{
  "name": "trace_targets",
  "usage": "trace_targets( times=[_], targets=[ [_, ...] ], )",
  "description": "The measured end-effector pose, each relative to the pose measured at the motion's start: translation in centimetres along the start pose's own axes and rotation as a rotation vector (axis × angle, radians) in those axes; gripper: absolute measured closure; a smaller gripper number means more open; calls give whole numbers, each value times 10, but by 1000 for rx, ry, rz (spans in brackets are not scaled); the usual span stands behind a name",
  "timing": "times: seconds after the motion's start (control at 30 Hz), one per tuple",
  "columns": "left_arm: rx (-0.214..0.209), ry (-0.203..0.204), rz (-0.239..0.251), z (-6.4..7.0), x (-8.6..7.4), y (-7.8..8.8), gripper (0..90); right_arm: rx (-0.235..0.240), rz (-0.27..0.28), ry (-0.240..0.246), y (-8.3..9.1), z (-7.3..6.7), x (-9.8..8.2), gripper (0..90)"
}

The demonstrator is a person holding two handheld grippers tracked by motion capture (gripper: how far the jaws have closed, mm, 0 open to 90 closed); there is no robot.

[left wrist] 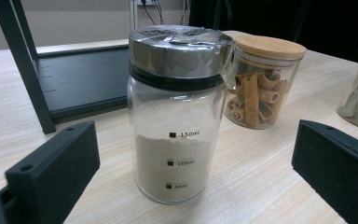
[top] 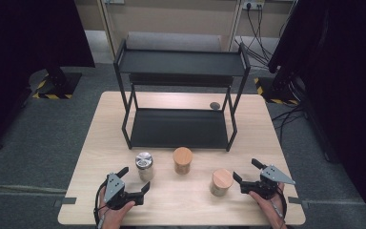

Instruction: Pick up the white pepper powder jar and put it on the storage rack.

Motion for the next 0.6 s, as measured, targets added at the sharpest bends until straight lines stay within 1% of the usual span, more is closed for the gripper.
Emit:
trace_targets(
  times=[0.17,0.4,0.53,0.6],
  targets=[
    [3,3,4,0,0,0,3,0,0,-3,0,0,0,11],
    [3,-12,14,3,2,0,7,-1,2,-2,0,0,0,11],
    [5,0,21,4,2,-1,7,-2,1,-4,0,0,0,11],
    [7,-2,25,4,3,-2,6,-4,1,-3,0,0,0,12]
  ],
)
Point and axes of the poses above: each handheld gripper's, and its own axes: y roughly backward along the jaws, x roughly out of its top, z roughly to its right, the point moved 5 cm from there along -y, roughly forward along the jaws, and after that the axes turned 12 degrees about -y, right-handed, at the moved point
